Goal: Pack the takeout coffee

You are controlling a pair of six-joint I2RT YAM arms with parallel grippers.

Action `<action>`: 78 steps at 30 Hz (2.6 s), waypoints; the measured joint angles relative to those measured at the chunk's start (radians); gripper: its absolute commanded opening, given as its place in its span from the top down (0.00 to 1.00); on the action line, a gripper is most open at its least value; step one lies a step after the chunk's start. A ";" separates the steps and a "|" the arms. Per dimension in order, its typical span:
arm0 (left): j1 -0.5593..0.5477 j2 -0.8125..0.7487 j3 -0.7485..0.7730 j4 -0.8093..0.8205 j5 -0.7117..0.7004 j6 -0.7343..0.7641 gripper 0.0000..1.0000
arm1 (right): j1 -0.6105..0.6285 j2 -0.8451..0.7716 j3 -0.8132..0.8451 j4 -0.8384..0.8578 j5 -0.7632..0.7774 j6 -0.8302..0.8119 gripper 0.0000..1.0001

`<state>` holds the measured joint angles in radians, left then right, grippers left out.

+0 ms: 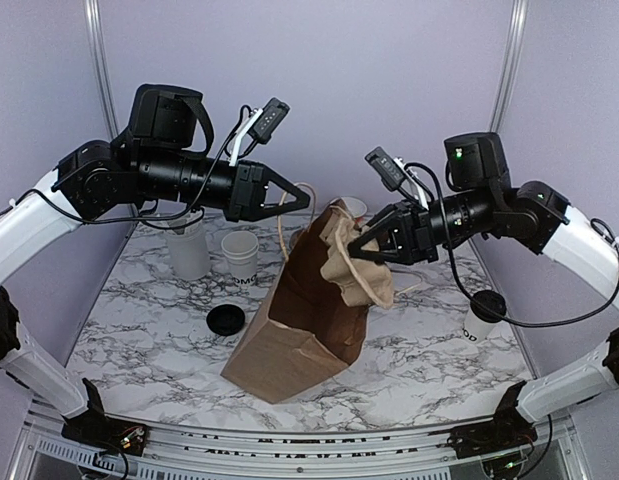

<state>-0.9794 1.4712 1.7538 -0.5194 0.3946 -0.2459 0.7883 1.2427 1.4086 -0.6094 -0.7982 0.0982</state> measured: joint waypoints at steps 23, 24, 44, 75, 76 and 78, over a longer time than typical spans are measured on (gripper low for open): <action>-0.008 0.032 0.003 0.048 0.156 -0.005 1.00 | 0.003 0.098 0.129 -0.240 0.230 -0.098 0.74; -0.008 0.038 0.006 0.055 0.165 -0.011 1.00 | 0.003 0.099 0.131 -0.253 0.243 -0.100 0.74; 0.197 -0.008 -0.350 0.576 0.413 -0.367 1.00 | 0.042 0.229 0.253 -0.420 0.446 -0.154 0.77; 0.346 -0.138 -0.523 0.673 0.438 -0.428 1.00 | 0.123 0.493 0.513 -0.465 0.573 -0.176 0.80; 0.353 -0.145 -0.530 0.673 0.435 -0.428 1.00 | 0.124 0.499 0.520 -0.465 0.575 -0.176 0.80; 0.364 -0.161 -0.546 0.672 0.432 -0.427 1.00 | 0.126 0.510 0.531 -0.463 0.580 -0.176 0.80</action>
<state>-0.6151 1.3098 1.2076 0.1528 0.8265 -0.6731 0.9146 1.7531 1.9400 -1.0729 -0.2180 -0.0776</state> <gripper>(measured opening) 0.016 0.198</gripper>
